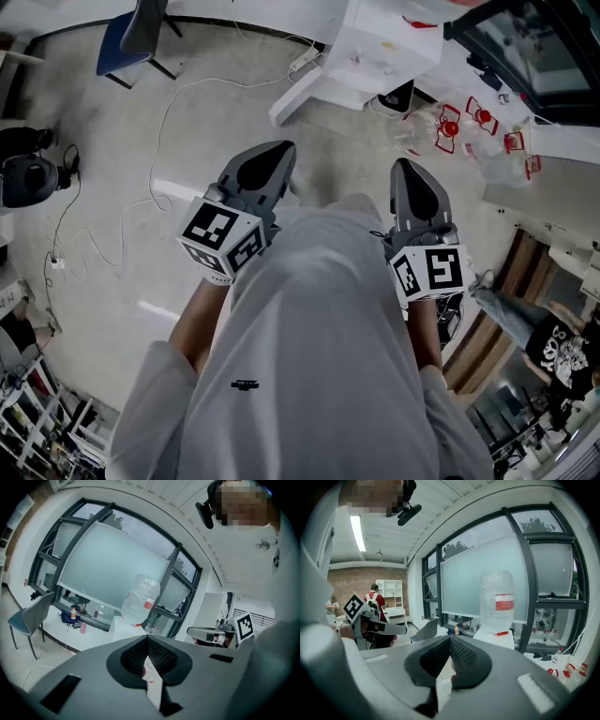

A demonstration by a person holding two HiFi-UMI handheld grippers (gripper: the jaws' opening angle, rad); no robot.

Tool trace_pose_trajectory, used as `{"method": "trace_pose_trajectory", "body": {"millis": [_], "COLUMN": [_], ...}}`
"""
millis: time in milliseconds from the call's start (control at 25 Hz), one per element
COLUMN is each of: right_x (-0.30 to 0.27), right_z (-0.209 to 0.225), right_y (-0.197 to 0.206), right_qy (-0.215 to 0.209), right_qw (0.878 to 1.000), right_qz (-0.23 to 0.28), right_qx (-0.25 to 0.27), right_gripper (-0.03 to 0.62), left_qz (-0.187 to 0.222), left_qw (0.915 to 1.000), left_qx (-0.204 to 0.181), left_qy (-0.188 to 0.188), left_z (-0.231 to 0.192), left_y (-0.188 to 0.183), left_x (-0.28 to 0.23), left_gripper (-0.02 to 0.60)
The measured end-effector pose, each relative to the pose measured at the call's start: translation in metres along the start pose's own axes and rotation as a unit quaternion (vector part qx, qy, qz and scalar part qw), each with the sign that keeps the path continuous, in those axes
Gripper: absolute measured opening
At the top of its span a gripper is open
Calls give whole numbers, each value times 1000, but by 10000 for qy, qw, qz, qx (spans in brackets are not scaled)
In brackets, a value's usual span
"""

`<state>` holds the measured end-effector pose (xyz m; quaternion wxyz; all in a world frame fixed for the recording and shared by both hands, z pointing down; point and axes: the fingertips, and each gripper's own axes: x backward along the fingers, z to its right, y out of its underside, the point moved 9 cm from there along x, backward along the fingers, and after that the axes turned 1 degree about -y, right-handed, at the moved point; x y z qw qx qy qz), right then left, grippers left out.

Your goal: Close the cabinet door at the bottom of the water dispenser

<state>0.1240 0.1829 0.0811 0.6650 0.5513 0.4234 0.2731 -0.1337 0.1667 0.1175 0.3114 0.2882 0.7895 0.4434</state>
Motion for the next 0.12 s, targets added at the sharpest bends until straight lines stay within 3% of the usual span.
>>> {"method": "trace_pose_trajectory", "body": {"millis": [120], "right_x": [22], "right_z": [8], "right_y": [8], "right_qy": [-66], "right_qw": [9999], "right_qz": [-6], "right_qx": [-101], "right_gripper": [11], "left_qz": [-26], "left_qw": [9999], "left_qx": [-47], "left_qy": [-93], "left_z": [24], "left_y": [7], "left_x": [1], "left_gripper": [0]}}
